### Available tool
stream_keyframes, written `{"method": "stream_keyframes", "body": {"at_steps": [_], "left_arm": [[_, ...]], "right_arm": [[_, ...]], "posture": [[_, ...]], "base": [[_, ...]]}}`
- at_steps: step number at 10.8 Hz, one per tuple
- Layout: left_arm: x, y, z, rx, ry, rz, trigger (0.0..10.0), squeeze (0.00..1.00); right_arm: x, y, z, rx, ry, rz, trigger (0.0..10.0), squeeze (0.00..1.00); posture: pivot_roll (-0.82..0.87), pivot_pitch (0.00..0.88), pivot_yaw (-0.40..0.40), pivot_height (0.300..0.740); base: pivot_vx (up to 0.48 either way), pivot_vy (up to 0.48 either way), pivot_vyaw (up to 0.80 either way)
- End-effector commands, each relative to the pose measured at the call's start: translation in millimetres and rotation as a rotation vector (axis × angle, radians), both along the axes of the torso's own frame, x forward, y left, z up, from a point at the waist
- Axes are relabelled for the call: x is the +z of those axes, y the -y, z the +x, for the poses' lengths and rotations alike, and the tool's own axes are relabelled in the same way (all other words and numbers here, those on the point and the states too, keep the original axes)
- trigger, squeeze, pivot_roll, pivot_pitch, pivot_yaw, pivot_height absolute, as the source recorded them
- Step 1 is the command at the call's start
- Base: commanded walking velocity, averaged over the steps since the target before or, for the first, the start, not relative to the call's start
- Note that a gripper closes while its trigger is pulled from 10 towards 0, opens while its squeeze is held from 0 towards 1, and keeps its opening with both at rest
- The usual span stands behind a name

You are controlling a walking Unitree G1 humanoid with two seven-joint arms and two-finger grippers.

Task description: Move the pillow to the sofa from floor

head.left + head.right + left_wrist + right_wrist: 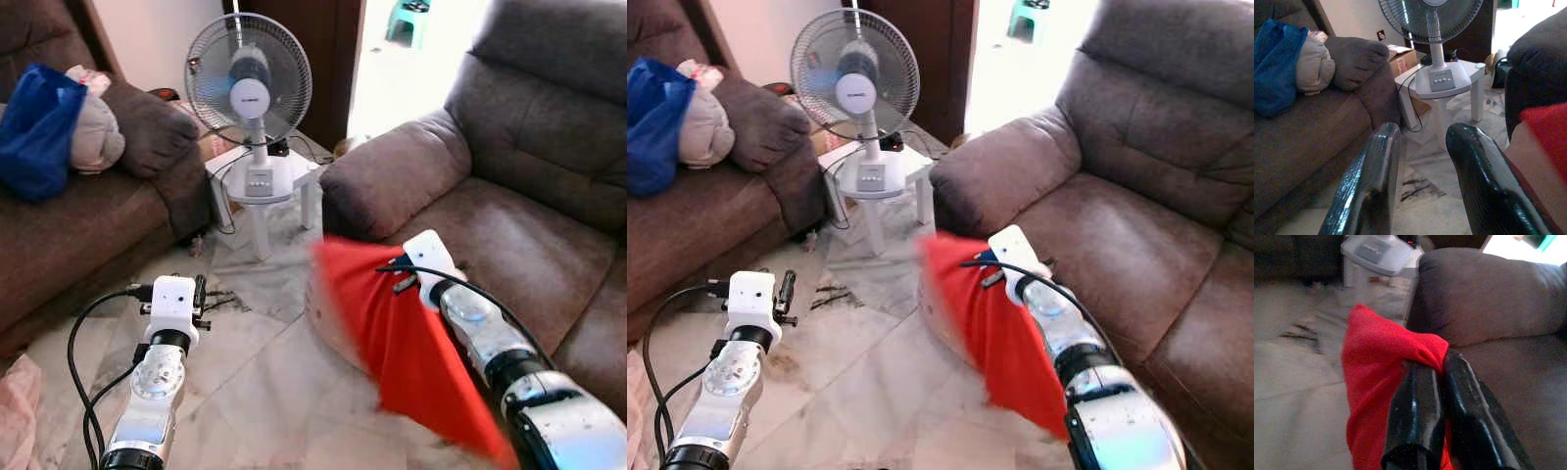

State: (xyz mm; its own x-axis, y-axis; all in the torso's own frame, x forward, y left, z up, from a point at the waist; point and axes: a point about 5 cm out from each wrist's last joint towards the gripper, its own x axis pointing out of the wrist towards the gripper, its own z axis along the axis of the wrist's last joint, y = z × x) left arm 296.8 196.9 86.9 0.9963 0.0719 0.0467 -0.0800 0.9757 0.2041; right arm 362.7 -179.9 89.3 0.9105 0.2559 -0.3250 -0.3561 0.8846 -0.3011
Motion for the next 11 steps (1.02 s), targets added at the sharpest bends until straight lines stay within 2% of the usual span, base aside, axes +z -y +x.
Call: {"method": "stream_keyframes", "body": {"at_steps": [1,2,3,4,5,6,7,9,11], "left_arm": [[-1.8,0.4,-0.6,-0.013,-0.015,-0.019,10.0,0.0],[-4.5,5.5,-0.5,-0.052,-0.033,-0.026,10.0,0.0],[-4.8,6.6,-0.7,-0.06,-0.035,-0.027,10.0,0.0],[-5.1,8.9,-1.1,-0.078,-0.037,-0.037,10.0,0.0],[-10.2,13.3,-3.0,-0.124,-0.076,-0.05,10.0,0.0],[-21.9,21.7,-12.0,-0.227,-0.154,-0.048,10.0,0.0],[-26.2,22.0,-17.9,-0.27,-0.185,-0.053,10.0,0.0],[-29.6,-5.8,-29.5,-0.224,-0.211,-0.006,10.0,0.0],[-29.1,-32.7,-38.9,-0.23,-0.261,0.127,10.0,0.0]], "right_arm": [[31.3,-8.0,9.0,0.08,0.155,0.112,10.0,0.0],[27.3,-13.9,-0.6,0.247,0.117,0.197,10.0,0.0],[24.8,-17.7,-5.5,0.327,0.091,0.222,10.0,0.0],[13.1,-21.1,-18.0,0.454,0.019,0.217,10.0,0.0],[1.7,-18.3,-25.2,0.468,-0.031,0.199,10.0,0.0],[-6.1,-18.8,-35.8,0.536,-0.084,0.222,10.0,0.0],[-6.7,-19.1,-41.2,0.578,-0.104,0.242,10.0,0.0],[-11.9,-16.8,-51.4,0.632,-0.166,0.235,10.0,0.0],[-17.4,-13.8,-62.2,0.676,-0.236,0.234,10.0,0.0]], "posture": [[0.05,0.06,-0.022,0.74],[0.04,0.061,-0.02,0.74],[0.04,0.062,-0.019,0.74],[0.05,0.063,-0.02,0.74],[0.05,0.066,-0.019,0.74],[0.05,0.07,-0.014,0.74],[0.04,0.074,-0.012,0.74],[0.05,0.083,-0.011,0.74],[0.06,0.088,-0.012,0.74]], "base": [[0.0,0.0,0.0],[0.0,0.0,0.0],[0.0,0.0,0.0],[0.0,0.0,0.0],[0.0,0.0,0.0],[0.0,0.0,0.0],[0.0,0.0,0.0],[0.0,0.0,0.0],[0.0,0.0,0.0]]}}
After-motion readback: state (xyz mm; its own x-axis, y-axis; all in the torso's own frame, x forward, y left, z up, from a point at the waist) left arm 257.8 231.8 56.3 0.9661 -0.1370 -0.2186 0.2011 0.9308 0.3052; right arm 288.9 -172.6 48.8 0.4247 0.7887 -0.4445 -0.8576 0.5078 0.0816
